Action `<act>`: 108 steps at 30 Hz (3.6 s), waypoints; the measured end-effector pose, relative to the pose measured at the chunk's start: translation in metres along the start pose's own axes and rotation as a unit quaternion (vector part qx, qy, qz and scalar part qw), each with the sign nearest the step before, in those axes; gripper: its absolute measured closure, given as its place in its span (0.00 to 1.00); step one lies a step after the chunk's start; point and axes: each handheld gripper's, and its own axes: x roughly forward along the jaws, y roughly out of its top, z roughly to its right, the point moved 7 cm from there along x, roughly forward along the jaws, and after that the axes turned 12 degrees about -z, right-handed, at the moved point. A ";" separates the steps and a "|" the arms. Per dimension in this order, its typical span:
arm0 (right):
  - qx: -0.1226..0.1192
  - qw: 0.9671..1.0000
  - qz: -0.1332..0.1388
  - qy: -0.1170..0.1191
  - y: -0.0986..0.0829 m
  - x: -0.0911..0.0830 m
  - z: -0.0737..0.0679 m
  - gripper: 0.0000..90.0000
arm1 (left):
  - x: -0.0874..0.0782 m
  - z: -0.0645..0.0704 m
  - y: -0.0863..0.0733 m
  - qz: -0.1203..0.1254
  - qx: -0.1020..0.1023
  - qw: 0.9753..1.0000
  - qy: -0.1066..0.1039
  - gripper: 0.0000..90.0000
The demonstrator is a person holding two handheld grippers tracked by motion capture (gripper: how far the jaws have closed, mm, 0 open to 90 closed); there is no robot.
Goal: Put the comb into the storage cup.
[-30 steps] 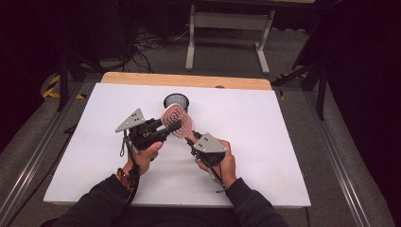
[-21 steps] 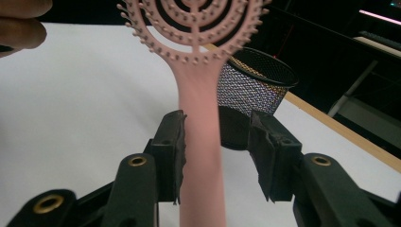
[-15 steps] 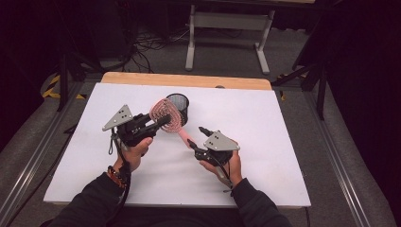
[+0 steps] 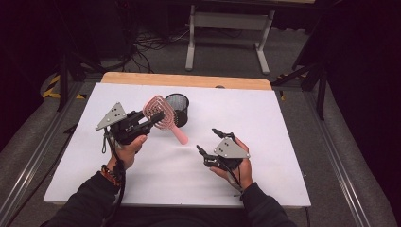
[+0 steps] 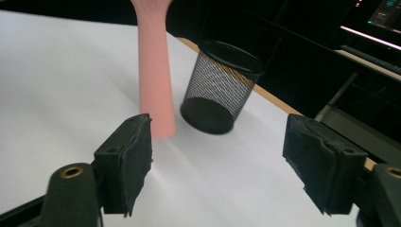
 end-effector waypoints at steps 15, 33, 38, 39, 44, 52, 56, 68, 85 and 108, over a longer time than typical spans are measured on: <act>0.030 0.999 0.004 -0.009 -0.035 -0.020 0.015 0.18 | -0.012 -0.011 0.006 0.006 0.002 1.000 0.027 0.71; 0.058 0.997 -0.010 -0.044 -0.068 -0.045 0.041 0.17 | -0.019 -0.015 0.038 0.018 0.025 0.999 0.040 0.71; 0.057 0.997 -0.009 -0.050 -0.067 -0.047 0.043 0.18 | -0.022 -0.017 0.055 0.020 0.039 0.998 0.047 0.71; 0.058 0.997 -0.009 -0.049 -0.067 -0.047 0.043 0.17 | -0.023 -0.017 0.058 0.021 0.041 0.998 0.049 0.71; 0.054 0.997 -0.013 -0.051 -0.067 -0.046 0.042 0.16 | -0.021 -0.019 0.067 0.017 0.050 0.997 0.052 0.71; 0.050 0.997 -0.017 -0.049 -0.067 -0.045 0.041 0.17 | -0.010 -0.022 0.081 0.003 0.067 0.996 0.056 0.71; 0.048 0.997 -0.019 -0.049 -0.067 -0.044 0.040 0.17 | -0.001 -0.025 0.085 -0.008 0.068 0.996 0.059 0.71; 0.034 0.998 -0.023 -0.045 -0.066 -0.042 0.036 0.17 | 0.026 -0.042 0.099 -0.030 0.072 0.994 0.080 0.71; 0.034 0.998 -0.015 -0.041 -0.064 -0.044 0.035 0.18 | 0.072 -0.071 0.103 -0.061 0.058 0.990 0.112 0.71; 0.027 0.999 -0.021 -0.032 -0.064 -0.041 0.031 0.18 | 0.109 -0.079 0.058 -0.126 0.054 0.985 0.103 0.71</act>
